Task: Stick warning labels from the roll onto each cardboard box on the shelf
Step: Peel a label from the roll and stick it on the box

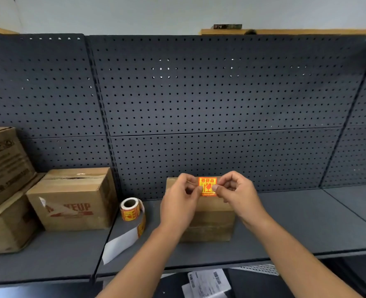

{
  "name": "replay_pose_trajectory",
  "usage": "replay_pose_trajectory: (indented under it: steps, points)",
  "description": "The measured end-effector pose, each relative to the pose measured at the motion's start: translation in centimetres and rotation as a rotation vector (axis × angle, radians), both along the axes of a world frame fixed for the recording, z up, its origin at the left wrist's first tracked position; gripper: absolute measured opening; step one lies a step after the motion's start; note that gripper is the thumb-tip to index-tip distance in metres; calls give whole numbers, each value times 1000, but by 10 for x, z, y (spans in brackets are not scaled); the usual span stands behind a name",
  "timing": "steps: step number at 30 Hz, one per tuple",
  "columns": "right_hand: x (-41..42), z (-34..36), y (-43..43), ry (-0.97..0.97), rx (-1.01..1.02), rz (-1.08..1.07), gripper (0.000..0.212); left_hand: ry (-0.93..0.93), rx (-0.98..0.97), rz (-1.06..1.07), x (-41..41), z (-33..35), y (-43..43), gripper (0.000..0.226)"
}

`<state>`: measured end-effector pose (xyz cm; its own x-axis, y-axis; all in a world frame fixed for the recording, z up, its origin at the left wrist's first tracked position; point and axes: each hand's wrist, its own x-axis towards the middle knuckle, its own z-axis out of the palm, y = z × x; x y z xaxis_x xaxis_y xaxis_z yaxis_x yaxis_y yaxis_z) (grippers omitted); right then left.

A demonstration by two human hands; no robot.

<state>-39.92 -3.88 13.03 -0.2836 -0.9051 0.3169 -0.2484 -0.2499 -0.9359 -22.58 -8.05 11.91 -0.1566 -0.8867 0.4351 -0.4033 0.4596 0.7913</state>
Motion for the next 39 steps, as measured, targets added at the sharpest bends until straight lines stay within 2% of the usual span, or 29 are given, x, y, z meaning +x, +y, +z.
replay_pose_trajectory:
  steps: [4, 11, 22, 32, 39]
  points:
    - [-21, -2, -3, 54, 25, -42, 16, -128, -103, -60, -21, -5, 2, 13]
    - [-38, -19, -7, 134, 110, -87, 14, -314, -82, -162, -36, -17, -15, 6]
    - [-44, -38, -17, 146, 188, -91, 16, -431, -93, -178, -45, -29, -17, 17]
    - [-48, -42, -20, 141, 196, -96, 14, -538, -237, -177, -49, -25, -17, 25]
    - [-49, -44, -23, 123, 213, -92, 15, -575, -265, -183, -48, -31, -21, 27]
